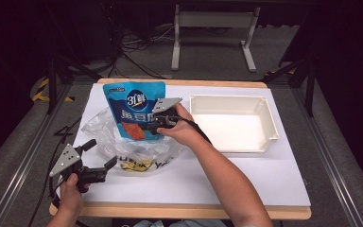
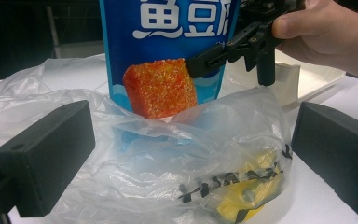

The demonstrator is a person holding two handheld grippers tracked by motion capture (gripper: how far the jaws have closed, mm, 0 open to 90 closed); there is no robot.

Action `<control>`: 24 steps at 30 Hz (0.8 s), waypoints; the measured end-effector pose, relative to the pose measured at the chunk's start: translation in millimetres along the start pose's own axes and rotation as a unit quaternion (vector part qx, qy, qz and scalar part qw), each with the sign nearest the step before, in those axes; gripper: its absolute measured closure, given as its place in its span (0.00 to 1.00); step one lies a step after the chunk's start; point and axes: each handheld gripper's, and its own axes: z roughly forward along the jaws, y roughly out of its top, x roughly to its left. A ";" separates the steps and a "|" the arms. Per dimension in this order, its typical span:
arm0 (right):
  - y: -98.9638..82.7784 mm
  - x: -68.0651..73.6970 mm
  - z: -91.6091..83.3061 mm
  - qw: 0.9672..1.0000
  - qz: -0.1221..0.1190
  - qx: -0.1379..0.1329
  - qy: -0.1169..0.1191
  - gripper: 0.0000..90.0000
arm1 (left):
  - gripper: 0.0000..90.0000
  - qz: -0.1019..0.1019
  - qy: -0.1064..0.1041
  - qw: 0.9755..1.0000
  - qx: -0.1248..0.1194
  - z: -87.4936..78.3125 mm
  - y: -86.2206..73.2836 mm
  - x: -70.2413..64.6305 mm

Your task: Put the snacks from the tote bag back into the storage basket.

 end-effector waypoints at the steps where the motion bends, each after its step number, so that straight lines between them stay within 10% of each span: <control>1: 0.6 0.4 -0.1 1.000 0.000 0.003 -0.001 0.55 | 0.00 -0.001 -0.001 1.000 -0.002 0.0 -0.1 0.1; 24: 30.2 4.4 -14.8 1.000 0.010 0.002 0.004 0.61 | 0.00 -0.006 0.001 1.000 -0.002 -1.0 -0.4 1.7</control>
